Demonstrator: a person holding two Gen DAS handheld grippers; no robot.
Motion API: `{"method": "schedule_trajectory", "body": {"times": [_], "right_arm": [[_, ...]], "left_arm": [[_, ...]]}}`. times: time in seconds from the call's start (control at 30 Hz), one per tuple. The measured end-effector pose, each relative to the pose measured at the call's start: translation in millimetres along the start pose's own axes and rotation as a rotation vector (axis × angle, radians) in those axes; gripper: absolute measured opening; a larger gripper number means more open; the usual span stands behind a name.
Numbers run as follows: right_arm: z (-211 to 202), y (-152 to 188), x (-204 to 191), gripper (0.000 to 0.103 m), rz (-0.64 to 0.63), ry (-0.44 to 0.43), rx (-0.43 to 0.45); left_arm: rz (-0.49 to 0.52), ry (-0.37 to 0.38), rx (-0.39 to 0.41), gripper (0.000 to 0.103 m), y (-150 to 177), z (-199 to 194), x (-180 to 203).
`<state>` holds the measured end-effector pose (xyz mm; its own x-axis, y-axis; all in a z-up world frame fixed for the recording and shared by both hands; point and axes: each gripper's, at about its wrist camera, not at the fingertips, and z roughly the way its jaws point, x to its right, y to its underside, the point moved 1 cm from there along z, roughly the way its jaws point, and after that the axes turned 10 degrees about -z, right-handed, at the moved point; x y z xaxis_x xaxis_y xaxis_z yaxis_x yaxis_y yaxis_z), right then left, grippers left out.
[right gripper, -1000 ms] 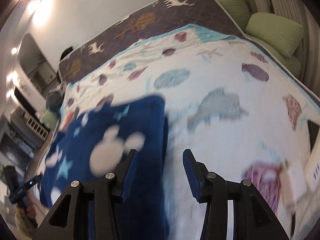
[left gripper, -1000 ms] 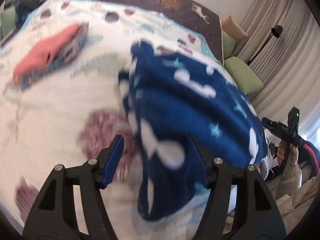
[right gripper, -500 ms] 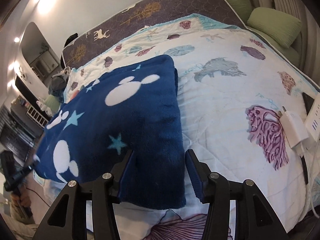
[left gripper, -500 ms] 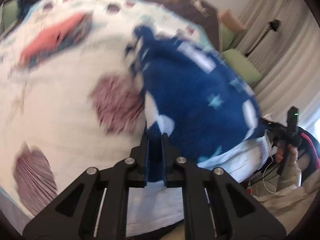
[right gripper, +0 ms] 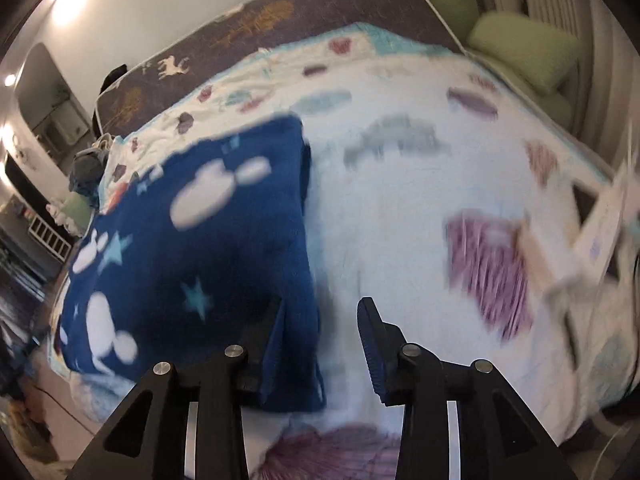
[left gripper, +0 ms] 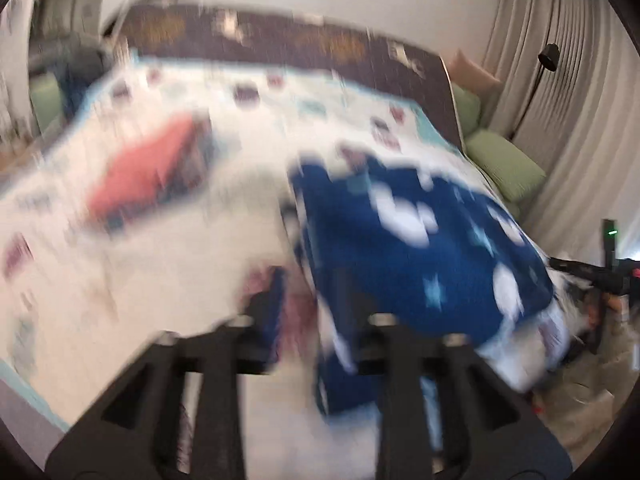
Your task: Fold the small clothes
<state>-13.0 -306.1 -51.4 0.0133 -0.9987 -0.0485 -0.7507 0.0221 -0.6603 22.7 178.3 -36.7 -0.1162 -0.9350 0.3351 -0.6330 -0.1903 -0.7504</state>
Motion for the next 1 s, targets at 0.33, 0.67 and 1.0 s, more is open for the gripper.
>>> {"method": "schedule_trajectory", "body": {"times": [0.33,0.67,1.0], "right_arm": [[73.8,-118.3,6.8,0.068,-0.087,-0.03,-0.001],[133.3,-132.9,-8.6,0.008,-0.219,-0.061,-0.035],[147.4,-137.7,21.5,0.005,-0.116,0.086,0.023]], "left_arm": [[0.059,-0.053,-0.091,0.065,-72.1,129.0,22.4],[0.127,-0.025,-0.165,0.013,-73.1,177.1,37.2],[0.028,-0.092,-0.123,0.012,-79.5,201.3,7.6]]}}
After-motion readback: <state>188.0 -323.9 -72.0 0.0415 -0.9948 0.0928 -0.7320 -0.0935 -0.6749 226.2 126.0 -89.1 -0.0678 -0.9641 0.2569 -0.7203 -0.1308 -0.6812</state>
